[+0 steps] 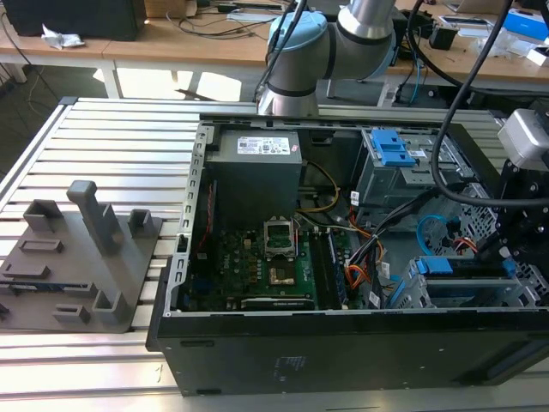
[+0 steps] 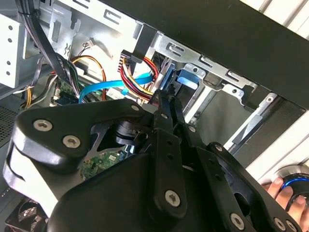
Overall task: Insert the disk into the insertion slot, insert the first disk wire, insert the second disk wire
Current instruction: 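Insert the first disk wire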
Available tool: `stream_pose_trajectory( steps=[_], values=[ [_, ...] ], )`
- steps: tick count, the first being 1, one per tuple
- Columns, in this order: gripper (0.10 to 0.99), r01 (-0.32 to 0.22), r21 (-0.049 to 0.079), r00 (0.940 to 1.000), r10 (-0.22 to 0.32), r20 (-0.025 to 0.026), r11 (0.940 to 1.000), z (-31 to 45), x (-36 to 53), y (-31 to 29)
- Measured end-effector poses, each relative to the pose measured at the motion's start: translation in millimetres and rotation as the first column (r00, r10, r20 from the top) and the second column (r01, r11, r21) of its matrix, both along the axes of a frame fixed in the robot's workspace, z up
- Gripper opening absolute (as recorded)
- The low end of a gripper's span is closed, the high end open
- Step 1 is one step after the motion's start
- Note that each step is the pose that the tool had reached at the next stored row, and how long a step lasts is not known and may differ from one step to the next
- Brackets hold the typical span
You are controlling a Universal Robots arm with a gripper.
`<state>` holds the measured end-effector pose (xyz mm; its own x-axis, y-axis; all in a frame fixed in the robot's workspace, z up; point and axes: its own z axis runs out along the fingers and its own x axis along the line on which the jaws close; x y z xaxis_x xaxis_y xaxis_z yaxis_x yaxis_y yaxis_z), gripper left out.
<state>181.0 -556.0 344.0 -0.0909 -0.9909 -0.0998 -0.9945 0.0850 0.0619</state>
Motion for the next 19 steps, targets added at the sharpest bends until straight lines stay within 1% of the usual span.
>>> stream_pose_trajectory(
  steps=[7,11,19],
  values=[
    [0.161,0.0,0.004,1.0,0.0,-0.0005,1.0,-3.1,1.3,-0.4],
    [0.161,0.0,0.005,1.0,0.0,-0.0005,1.0,-4.1,1.2,-3.6],
    [0.161,0.0,0.004,1.0,0.0,-0.0005,1.0,-6.1,1.2,-4.0]
  ],
)
